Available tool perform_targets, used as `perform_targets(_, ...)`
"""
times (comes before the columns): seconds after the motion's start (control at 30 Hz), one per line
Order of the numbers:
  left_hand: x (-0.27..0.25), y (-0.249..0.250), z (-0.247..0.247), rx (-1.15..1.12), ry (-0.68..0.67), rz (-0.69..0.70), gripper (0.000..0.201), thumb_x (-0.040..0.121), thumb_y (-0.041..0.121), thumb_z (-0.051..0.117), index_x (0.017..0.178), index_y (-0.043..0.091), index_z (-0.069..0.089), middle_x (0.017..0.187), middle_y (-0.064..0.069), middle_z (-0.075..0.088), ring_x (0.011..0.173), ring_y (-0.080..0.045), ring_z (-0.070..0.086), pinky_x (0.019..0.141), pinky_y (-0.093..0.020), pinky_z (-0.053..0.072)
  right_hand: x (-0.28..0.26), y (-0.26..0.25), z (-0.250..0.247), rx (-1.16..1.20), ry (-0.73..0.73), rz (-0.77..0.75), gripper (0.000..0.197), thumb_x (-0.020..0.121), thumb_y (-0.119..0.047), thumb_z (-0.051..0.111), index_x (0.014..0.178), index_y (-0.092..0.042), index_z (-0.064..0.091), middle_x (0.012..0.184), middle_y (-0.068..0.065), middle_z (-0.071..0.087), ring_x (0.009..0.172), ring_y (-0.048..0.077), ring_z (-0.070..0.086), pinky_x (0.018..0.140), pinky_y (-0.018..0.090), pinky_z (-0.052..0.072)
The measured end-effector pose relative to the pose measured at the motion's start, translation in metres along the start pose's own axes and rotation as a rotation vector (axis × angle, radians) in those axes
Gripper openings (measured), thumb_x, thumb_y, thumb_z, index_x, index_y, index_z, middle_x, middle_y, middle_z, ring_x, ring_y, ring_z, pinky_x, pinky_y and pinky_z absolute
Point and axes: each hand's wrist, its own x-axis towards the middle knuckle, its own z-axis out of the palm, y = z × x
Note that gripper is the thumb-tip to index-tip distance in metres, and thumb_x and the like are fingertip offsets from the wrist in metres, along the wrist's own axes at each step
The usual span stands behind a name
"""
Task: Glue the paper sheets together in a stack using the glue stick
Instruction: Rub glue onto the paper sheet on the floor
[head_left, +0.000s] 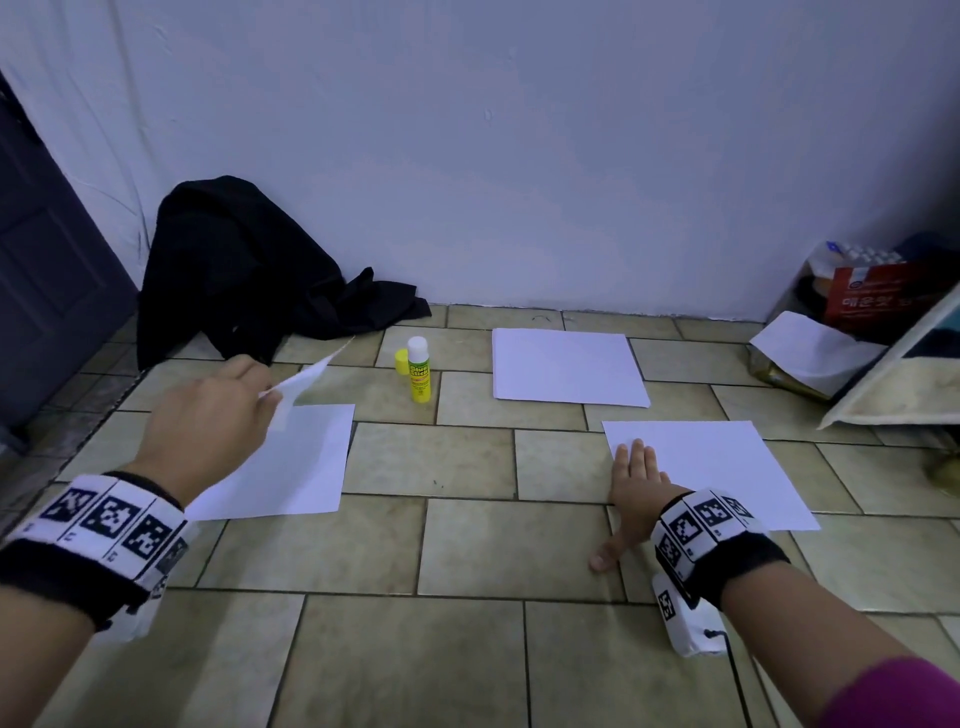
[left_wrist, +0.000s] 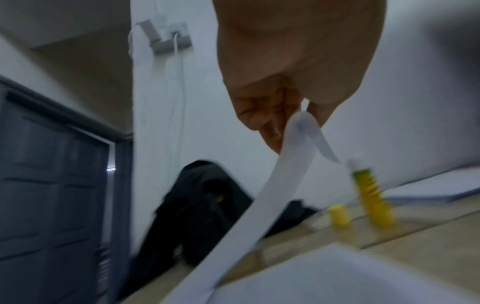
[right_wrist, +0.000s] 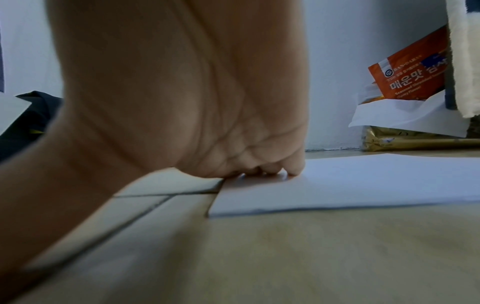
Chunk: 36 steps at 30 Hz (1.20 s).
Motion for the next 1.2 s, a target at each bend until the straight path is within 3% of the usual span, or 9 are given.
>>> perform_targets(0.2, -0.019, 0.099, -0.008, -0.089, -0.084, 0.240, 0.014, 0.087, 0.025, 0.061, 0.079, 0.014, 0.067, 0.081, -0.003, 0.065, 0.050, -0.031, 0.059, 0.047, -0.025, 0.029, 0.000, -0.001, -0.001, -0.009, 0.006, 0.001, 0.153, 0.057, -0.062, 0.080, 0.140, 0.006, -0.029, 0.150, 0.025, -0.031, 0.142, 0.038, -0.024, 0.120, 0.047, 0.001)
perform_targets(0.33, -0.022, 0.176, 0.019, -0.066, -0.345, 0.299, 0.028, 0.101, 0.030, 0.038, 0.114, 0.016, 0.058, 0.117, -0.001, 0.056, 0.097, -0.030, 0.060, 0.068, -0.030, 0.032, -0.001, 0.000, -0.002, 0.000, 0.014, 0.000, 0.154, 0.055, -0.062, 0.081, 0.141, 0.005, -0.028, 0.151, 0.024, -0.031, 0.142, 0.037, -0.023, 0.120, 0.047, 0.002)
perform_targets(0.43, -0.019, 0.209, 0.036, -0.100, -0.512, 0.332, 0.039, 0.102, 0.041, 0.036, 0.108, 0.010, 0.060, 0.112, -0.007, 0.057, 0.098, -0.030, 0.057, 0.068, -0.031, 0.031, -0.003, 0.001, -0.006, 0.005, 0.032, -0.013, 0.152, 0.055, -0.063, 0.081, 0.145, 0.005, -0.021, 0.154, 0.023, -0.022, 0.145, 0.037, -0.016, 0.119, 0.046, 0.009)
perform_targets(0.57, -0.013, 0.213, 0.052, -0.210, -0.632, 0.338, 0.047, 0.102, 0.043, 0.034, 0.107, 0.006, 0.064, 0.111, -0.009, 0.057, 0.101, -0.029, 0.056, 0.074, -0.033, 0.038, 0.002, 0.009, -0.021, 0.074, 0.164, -0.055, 0.112, 0.062, -0.066, 0.075, 0.140, -0.001, 0.026, 0.144, 0.016, 0.027, 0.134, 0.031, 0.027, 0.105, 0.042, 0.037)
perform_targets(0.67, -0.005, 0.197, 0.058, -0.267, -0.636, 0.390, 0.029, 0.097, 0.022, 0.052, 0.125, 0.019, 0.059, 0.125, -0.004, 0.051, 0.118, -0.024, 0.045, 0.085, -0.032, 0.041, 0.009, 0.018, -0.032, 0.138, 0.206, -0.049, 0.094, 0.069, -0.069, 0.066, 0.137, -0.009, 0.038, 0.136, 0.011, 0.040, 0.128, 0.026, 0.038, 0.101, 0.040, 0.041)
perform_targets(0.8, -0.003, 0.181, 0.068, -0.283, -0.692, 0.325, 0.052, 0.091, 0.035, 0.061, 0.139, 0.030, 0.042, 0.153, -0.002, 0.024, 0.144, -0.027, 0.011, 0.111, -0.044, 0.025, 0.015, 0.015, -0.046, 0.149, 0.284, -0.046, 0.083, 0.073, -0.071, 0.059, 0.122, -0.005, 0.056, 0.124, 0.010, 0.054, 0.115, 0.024, 0.050, 0.093, 0.035, 0.046)
perform_targets(0.9, -0.001, 0.176, 0.073, -0.295, -0.791, 0.291, 0.060, 0.095, 0.041, 0.053, 0.148, 0.037, 0.025, 0.161, 0.004, 0.004, 0.146, -0.035, -0.006, 0.113, -0.060, 0.008, 0.017, -0.007, -0.058, 0.250, 0.431, -0.150, 0.067, 0.081, -0.063, 0.059, 0.118, -0.007, 0.059, 0.121, 0.008, 0.058, 0.113, 0.023, 0.053, 0.091, 0.034, 0.046)
perform_targets(1.07, 0.007, 0.173, 0.072, -0.057, -0.894, 0.432, 0.068, 0.100, 0.043, 0.041, 0.152, 0.038, -0.002, 0.161, 0.001, -0.015, 0.144, -0.043, -0.012, 0.113, -0.062, 0.013, 0.032, -0.079, -0.083, 0.520, 0.410, -0.408, 0.048, 0.085, -0.045, 0.067, 0.120, -0.013, 0.060, 0.121, 0.004, 0.062, 0.111, 0.018, 0.057, 0.094, 0.029, 0.045)
perform_targets(1.2, 0.010, 0.174, 0.068, -0.010, -0.946, 0.448, 0.066, 0.100, 0.043, 0.040, 0.154, 0.032, 0.003, 0.160, 0.001, -0.017, 0.143, -0.045, -0.014, 0.112, -0.062, 0.015, 0.047, -0.131, -0.105, 0.655, 0.343, -0.441, 0.053, 0.082, -0.038, 0.072, 0.126, -0.014, 0.054, 0.121, 0.004, 0.060, 0.112, 0.017, 0.056, 0.090, 0.025, 0.042)
